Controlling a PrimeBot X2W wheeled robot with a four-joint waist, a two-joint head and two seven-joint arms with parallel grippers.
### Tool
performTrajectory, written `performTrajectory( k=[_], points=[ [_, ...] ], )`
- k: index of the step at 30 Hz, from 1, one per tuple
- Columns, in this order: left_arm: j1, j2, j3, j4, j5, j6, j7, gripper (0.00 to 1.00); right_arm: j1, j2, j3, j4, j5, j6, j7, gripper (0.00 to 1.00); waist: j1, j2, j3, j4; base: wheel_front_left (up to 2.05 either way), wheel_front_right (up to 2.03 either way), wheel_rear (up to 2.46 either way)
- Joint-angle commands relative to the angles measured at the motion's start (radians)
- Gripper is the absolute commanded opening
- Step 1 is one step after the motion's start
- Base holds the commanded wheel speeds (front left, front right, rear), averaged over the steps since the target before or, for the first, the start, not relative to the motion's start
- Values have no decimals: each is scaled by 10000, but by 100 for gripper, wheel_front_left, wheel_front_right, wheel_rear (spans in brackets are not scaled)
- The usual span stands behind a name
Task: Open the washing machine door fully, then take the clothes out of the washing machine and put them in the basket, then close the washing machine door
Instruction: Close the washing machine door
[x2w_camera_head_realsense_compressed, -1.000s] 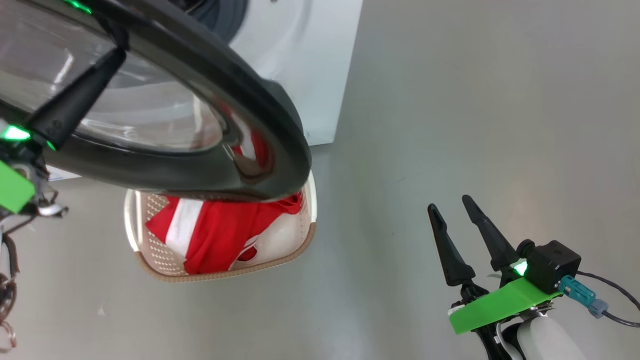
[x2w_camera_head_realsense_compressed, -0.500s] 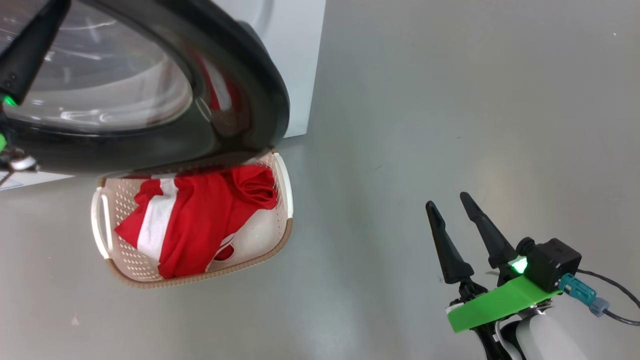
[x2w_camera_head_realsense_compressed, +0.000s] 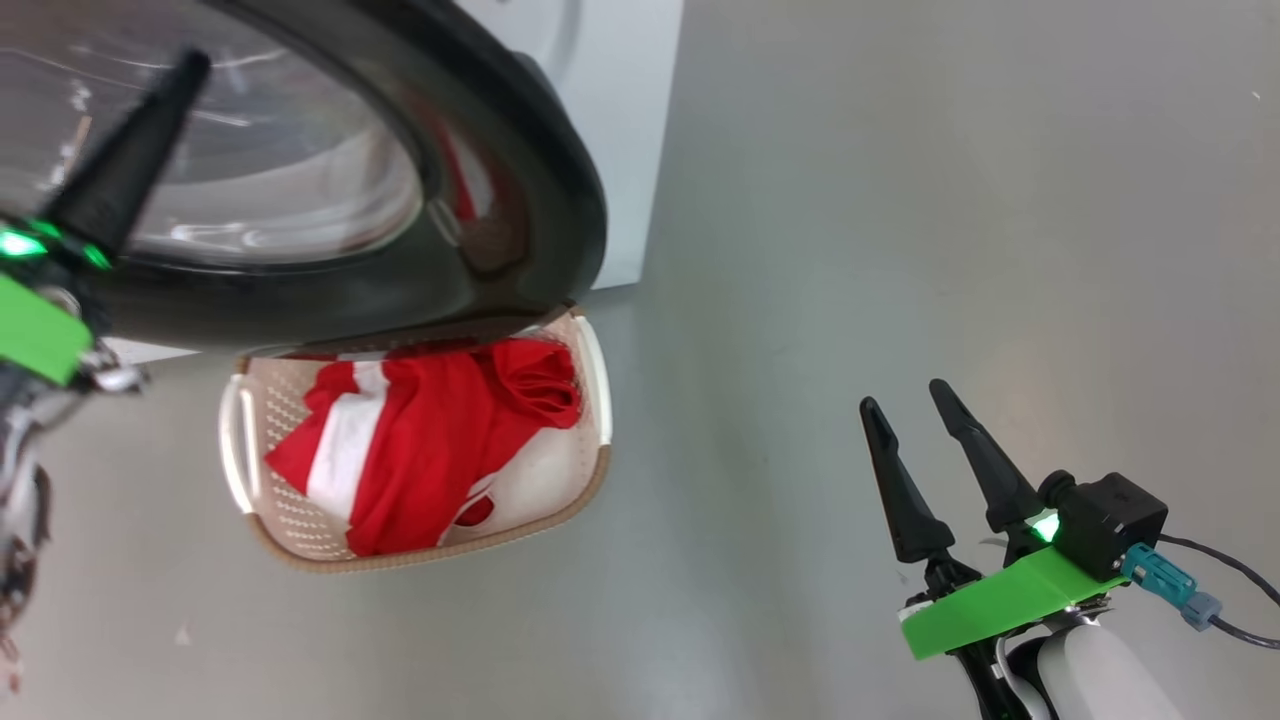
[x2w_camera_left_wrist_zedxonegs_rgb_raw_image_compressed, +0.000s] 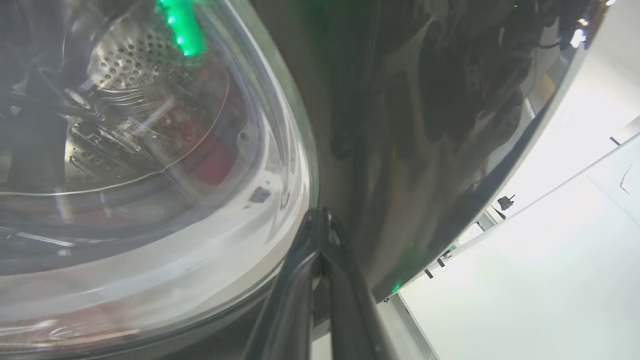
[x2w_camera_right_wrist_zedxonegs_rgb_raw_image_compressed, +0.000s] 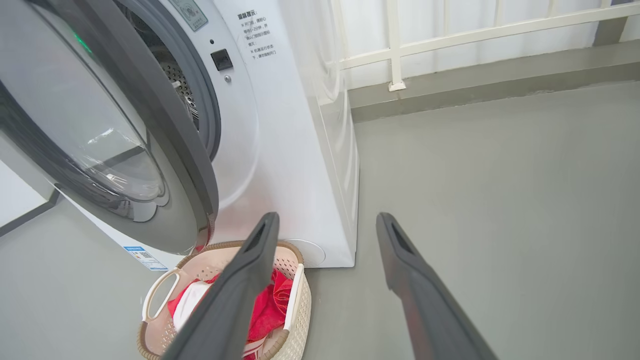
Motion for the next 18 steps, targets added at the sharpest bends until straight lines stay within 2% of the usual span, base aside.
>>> performTrajectory(
  k=[1,10,11,14,17,18],
  points=[
    [305,531,256,-381,-212,-67,-220,0,-19,7,148,-166,-201,62,-65,100,-1,-1,-258,325,0,0,0],
    [1831,377,-87,-631,-359,-67,-1294,2,230,7,26,0,-633,62,-65,100,-1,-1,-851,989,0,0,0],
    [2042,349,-91,-604,-412,-67,-1429,13,266,7,8,23,-675,62,-65,100,-1,-1,-936,1056,0,0,0],
    [2656,257,-72,-626,-534,-67,-1846,35,404,7,-44,67,-791,62,-65,100,-1,-1,-1170,1246,0,0,0],
    [3220,195,-103,-680,-547,-67,-2199,47,586,7,-145,98,-850,62,-65,100,-1,-1,-1382,1432,0,0,0],
    [3401,184,-138,-691,-521,-67,-2312,56,639,7,-175,107,-869,62,-65,100,-1,-1,-1438,1492,0,0,0]
  ],
)
